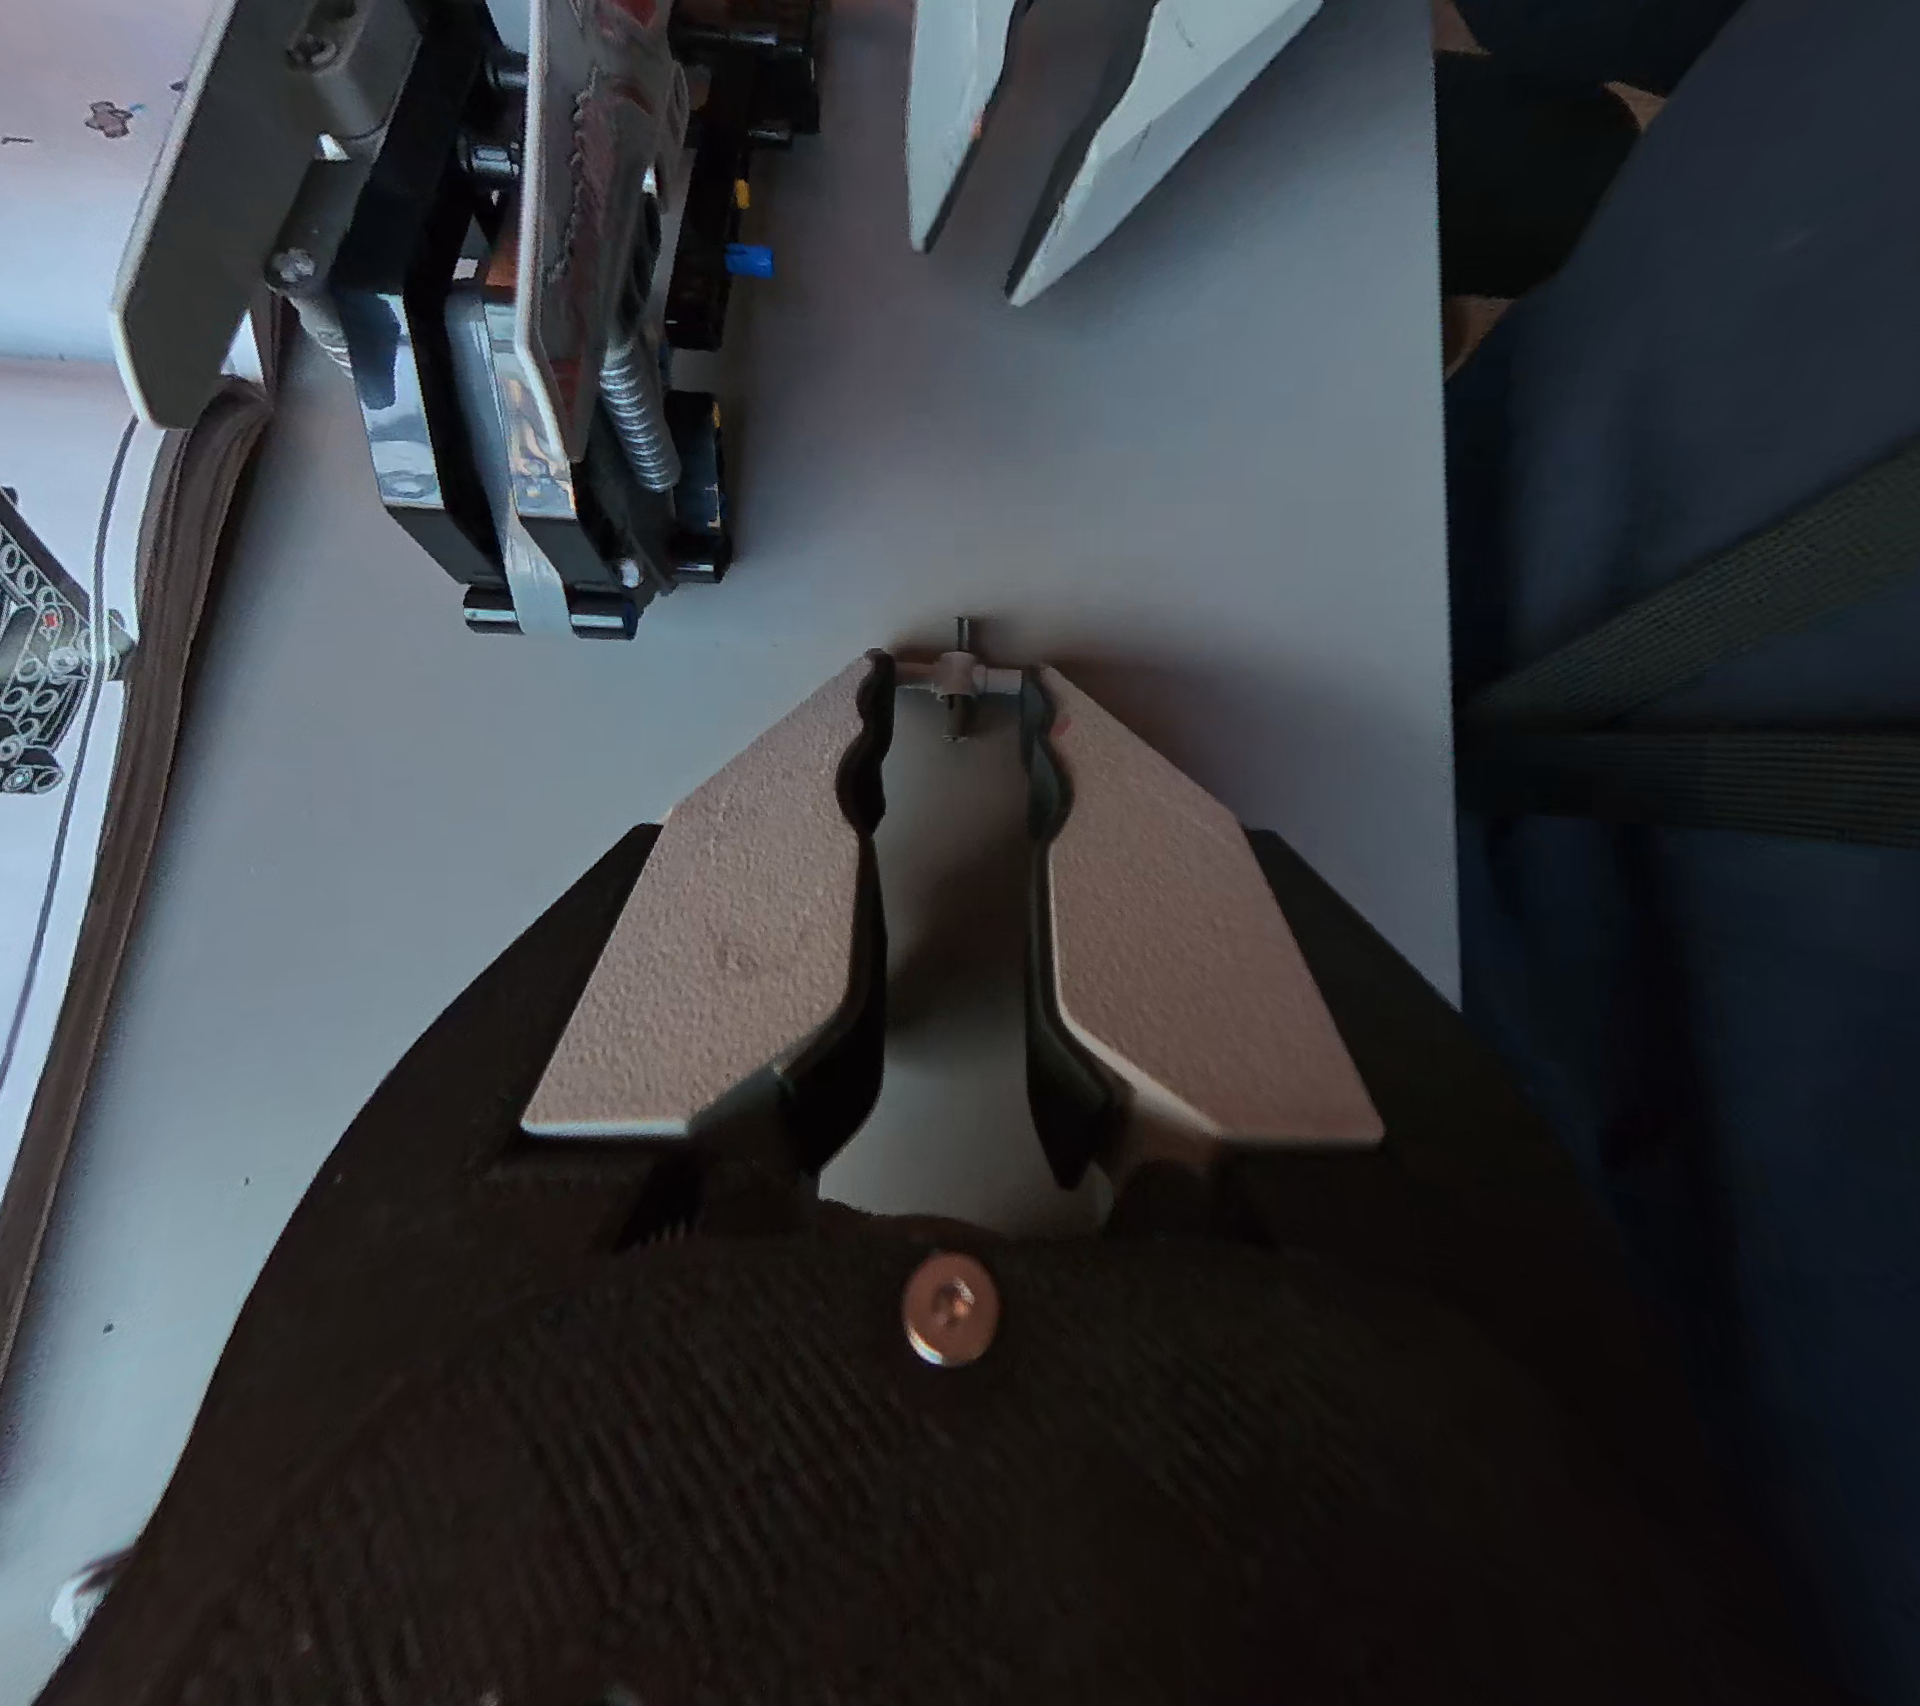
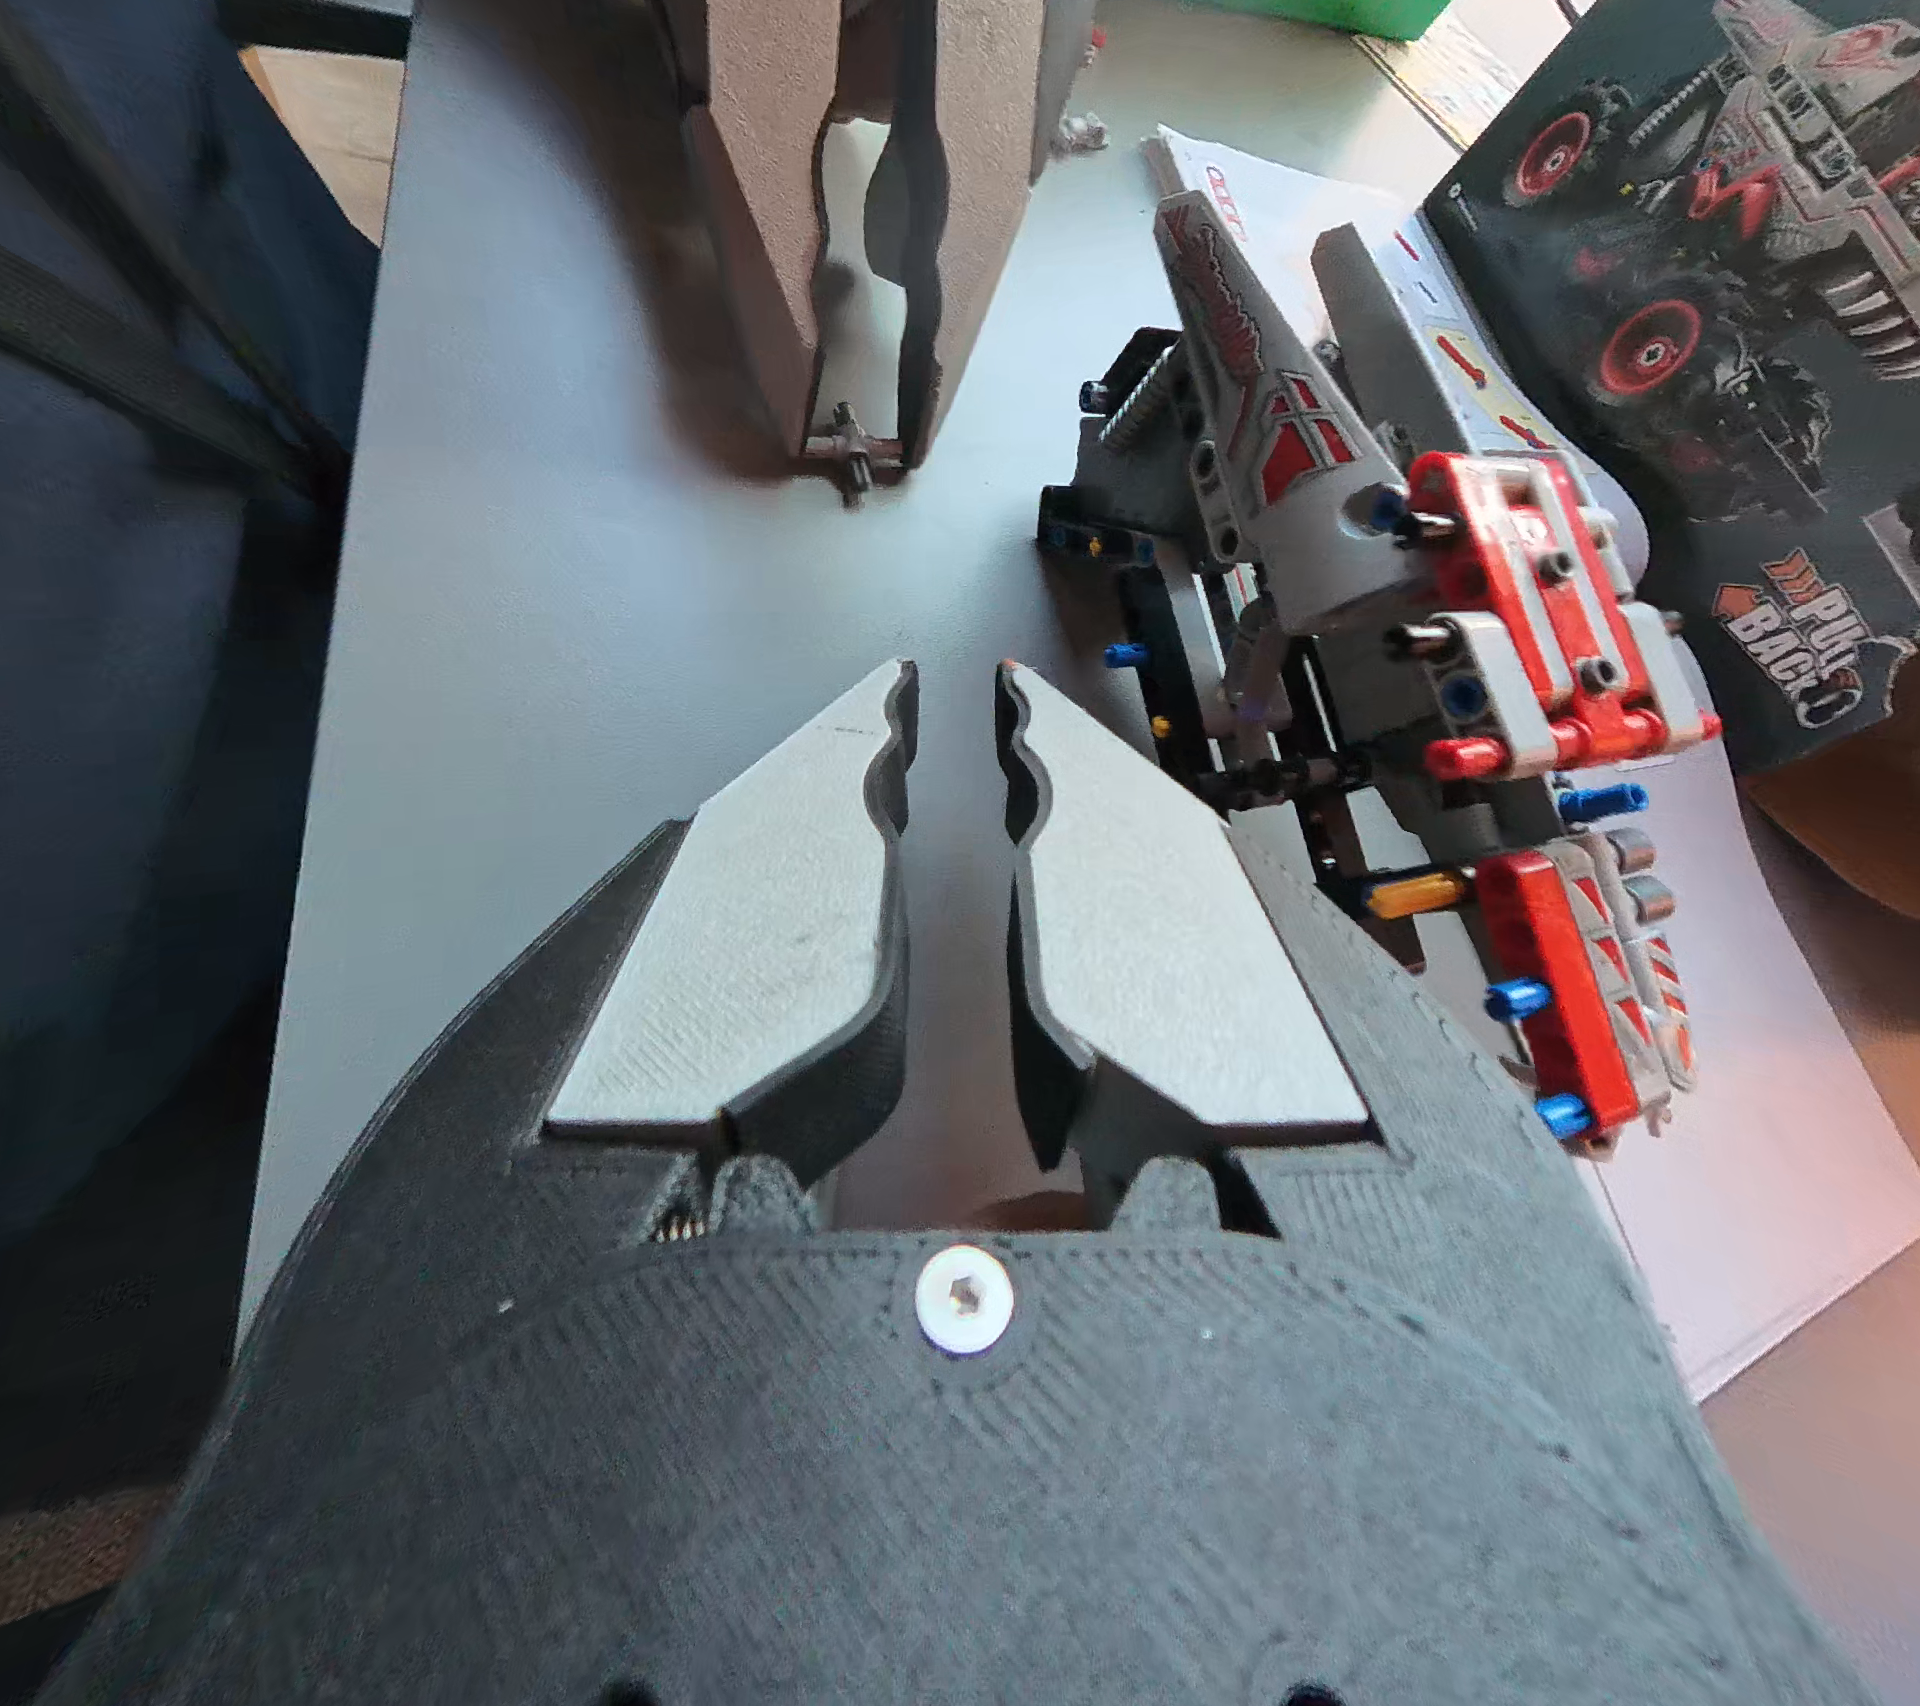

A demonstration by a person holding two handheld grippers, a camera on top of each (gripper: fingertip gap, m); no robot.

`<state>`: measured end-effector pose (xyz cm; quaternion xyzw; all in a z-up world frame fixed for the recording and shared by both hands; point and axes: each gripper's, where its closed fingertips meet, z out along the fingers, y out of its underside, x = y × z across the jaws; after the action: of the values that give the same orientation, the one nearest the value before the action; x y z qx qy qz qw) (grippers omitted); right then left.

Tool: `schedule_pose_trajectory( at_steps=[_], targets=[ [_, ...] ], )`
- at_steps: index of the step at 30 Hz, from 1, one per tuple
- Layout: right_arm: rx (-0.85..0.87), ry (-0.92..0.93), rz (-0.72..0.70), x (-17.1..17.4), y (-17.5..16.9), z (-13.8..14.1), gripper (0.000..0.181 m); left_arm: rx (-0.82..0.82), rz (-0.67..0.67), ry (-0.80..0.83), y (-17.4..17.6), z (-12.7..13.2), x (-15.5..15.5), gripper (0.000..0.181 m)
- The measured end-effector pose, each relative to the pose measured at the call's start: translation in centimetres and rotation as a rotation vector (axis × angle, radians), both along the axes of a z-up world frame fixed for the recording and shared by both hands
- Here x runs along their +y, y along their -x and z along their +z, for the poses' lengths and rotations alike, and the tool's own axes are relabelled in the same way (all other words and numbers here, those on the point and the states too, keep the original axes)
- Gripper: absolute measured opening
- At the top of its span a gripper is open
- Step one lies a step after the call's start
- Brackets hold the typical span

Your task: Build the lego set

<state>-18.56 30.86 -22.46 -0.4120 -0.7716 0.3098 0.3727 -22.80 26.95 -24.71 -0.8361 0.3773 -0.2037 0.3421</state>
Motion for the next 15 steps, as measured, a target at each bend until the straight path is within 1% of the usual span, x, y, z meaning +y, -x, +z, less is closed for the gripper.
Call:
schedule_pose_trajectory(
  at_steps=[6, 12, 15],
  targets=[
    [-0.024, -0.080, 0.022, -0.39, -0.05, -0.84, 0.013, -0.021, -0.002, 0.018, -0.17, 0.06, 0.23, 0.021],
    [-0.007, -0.020, 0.028, -0.44, 0.04, -0.23, 0.013, 0.015, 0.004, -0.017, -0.09, -0.02, 0.30, 0.022],
    [-0.023, -0.002, 0.019, -0.27, 0.12, -0.37, 0.013, 0.029, 0.008, -0.031, -0.04, -0.04, 0.36, 0.022]
  ],
)
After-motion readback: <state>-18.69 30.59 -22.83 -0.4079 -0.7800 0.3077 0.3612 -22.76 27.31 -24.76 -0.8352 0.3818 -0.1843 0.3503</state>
